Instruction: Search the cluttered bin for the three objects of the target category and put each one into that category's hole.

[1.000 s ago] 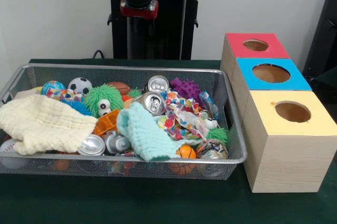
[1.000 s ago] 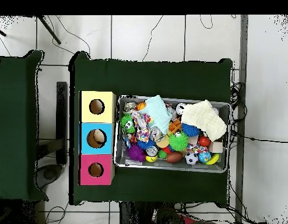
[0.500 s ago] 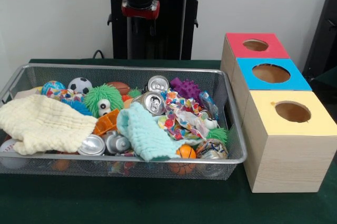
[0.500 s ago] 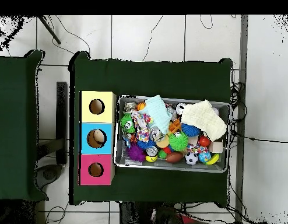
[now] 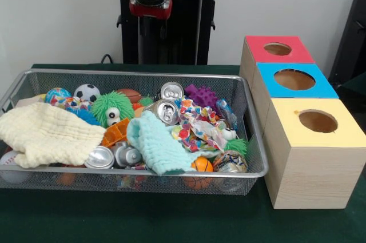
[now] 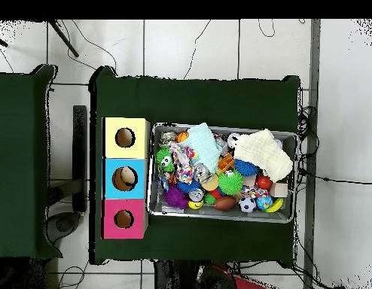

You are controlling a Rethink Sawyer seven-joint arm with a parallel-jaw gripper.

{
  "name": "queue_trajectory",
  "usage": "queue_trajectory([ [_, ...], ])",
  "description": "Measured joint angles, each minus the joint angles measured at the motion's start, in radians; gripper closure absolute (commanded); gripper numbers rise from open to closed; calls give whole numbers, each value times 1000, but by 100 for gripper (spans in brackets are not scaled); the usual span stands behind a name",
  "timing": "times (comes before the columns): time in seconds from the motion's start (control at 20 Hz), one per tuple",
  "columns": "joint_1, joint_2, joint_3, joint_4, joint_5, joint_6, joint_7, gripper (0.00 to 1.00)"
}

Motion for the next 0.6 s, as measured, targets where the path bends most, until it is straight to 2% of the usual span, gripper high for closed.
queue_trajectory([
  [0.6, 47, -17, 0, 1, 1, 0, 0, 0],
])
